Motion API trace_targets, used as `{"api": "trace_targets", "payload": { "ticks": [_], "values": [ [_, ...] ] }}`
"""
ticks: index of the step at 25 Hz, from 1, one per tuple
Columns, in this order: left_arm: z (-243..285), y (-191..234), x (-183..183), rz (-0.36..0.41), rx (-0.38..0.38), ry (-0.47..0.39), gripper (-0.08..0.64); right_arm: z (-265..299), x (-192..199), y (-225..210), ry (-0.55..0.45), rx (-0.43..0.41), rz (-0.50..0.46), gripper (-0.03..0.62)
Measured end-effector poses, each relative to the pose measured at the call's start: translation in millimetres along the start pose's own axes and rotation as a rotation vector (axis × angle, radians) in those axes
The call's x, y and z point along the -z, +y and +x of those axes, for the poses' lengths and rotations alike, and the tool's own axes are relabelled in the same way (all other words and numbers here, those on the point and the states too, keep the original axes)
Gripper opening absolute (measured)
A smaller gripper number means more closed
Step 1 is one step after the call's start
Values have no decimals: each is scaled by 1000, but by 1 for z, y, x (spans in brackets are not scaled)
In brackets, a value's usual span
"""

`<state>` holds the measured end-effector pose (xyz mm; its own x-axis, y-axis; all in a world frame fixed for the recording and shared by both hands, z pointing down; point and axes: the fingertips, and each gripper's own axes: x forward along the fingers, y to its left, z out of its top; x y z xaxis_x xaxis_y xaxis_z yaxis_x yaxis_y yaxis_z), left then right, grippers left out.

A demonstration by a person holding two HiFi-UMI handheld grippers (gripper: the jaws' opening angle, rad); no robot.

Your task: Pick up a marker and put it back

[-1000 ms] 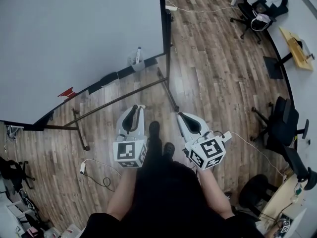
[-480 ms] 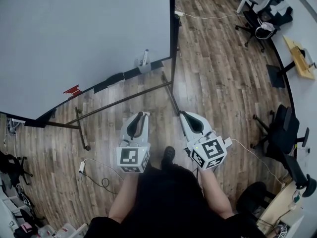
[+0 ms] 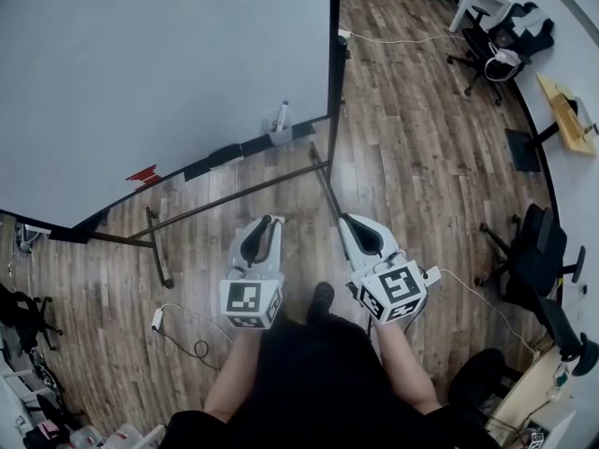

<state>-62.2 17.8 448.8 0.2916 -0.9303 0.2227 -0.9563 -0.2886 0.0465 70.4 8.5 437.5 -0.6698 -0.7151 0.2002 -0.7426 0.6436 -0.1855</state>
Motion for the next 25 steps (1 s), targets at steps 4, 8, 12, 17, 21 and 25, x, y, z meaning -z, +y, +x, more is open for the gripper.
{"api": "trace_targets", "payload": {
  "ticks": [4, 8, 12, 17, 21, 25],
  "values": [
    [-1, -3, -1, 8, -2, 3, 72, -1, 1, 0, 0, -15, 10, 3],
    [-2, -6, -2, 3, -12, 1, 72, -3, 0, -1, -6, -25, 9, 3],
    [-1, -7, 0, -9, -15, 2, 72, -5, 3, -2, -3, -30, 13, 3],
    [-1, -4, 3, -21, -19, 5, 73, -5, 8, -2, 15, -27, 24, 3],
    [5, 16, 2, -22, -23, 5, 73, 11, 13, -2, 30, -23, 32, 3],
    [22, 46, 0, -35, -26, -3, 72, 32, 15, 3, 42, -13, 37, 3]
  ]
}}
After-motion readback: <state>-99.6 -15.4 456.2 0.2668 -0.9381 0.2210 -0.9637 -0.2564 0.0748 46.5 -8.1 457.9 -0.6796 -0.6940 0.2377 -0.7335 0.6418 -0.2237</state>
